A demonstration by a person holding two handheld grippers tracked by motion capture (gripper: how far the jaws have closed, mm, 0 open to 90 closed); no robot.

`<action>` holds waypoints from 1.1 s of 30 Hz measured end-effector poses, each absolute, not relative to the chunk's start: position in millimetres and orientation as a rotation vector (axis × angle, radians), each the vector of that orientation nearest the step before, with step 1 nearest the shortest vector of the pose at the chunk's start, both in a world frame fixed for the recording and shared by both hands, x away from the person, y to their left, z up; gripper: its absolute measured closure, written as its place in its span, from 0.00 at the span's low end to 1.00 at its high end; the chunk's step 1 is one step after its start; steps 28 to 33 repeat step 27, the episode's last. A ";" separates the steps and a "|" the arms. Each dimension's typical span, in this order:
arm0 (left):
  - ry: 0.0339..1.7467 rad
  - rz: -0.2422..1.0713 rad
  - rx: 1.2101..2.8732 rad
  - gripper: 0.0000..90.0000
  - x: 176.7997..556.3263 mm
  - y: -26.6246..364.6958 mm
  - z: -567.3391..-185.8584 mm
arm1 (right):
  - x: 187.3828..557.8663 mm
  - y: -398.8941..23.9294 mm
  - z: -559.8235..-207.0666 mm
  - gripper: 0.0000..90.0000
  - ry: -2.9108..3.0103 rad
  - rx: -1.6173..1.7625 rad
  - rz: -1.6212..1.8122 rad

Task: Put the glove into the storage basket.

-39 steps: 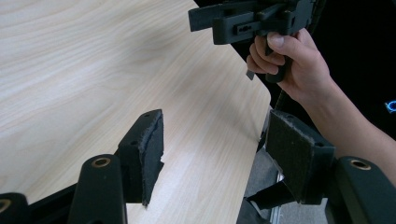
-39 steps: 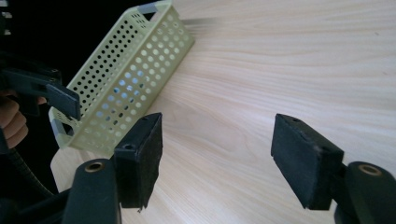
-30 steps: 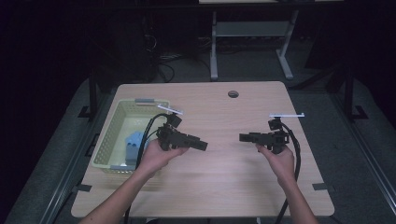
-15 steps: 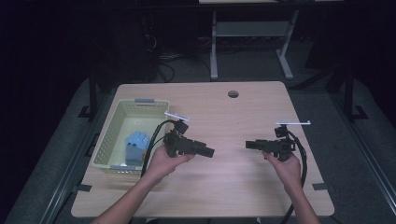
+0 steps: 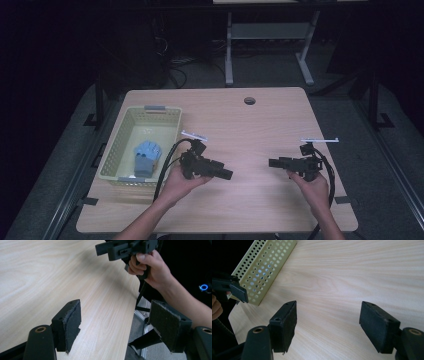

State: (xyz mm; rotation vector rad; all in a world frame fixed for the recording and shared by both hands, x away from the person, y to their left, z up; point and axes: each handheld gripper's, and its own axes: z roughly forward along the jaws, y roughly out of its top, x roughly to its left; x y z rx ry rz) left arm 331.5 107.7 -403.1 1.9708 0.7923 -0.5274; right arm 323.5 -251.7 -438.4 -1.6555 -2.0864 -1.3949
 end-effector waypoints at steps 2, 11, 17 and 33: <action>0.790 -0.527 1.969 0.29 328.1 105.8 -406.7 | 321.1 -253.3 -441.3 0.33 -2.087 -1.653 -1.391; 0.777 -0.549 1.971 0.29 314.4 105.2 -424.4 | 307.3 -262.4 -450.3 0.32 -2.085 -1.663 -1.370; 0.762 -0.545 1.978 0.29 303.9 104.1 -432.9 | 295.9 -268.9 -456.2 0.32 -2.057 -1.662 -1.388; 0.750 -0.483 1.952 0.29 283.8 109.5 -445.9 | 271.5 -271.7 -458.8 0.30 -2.070 -1.618 -1.457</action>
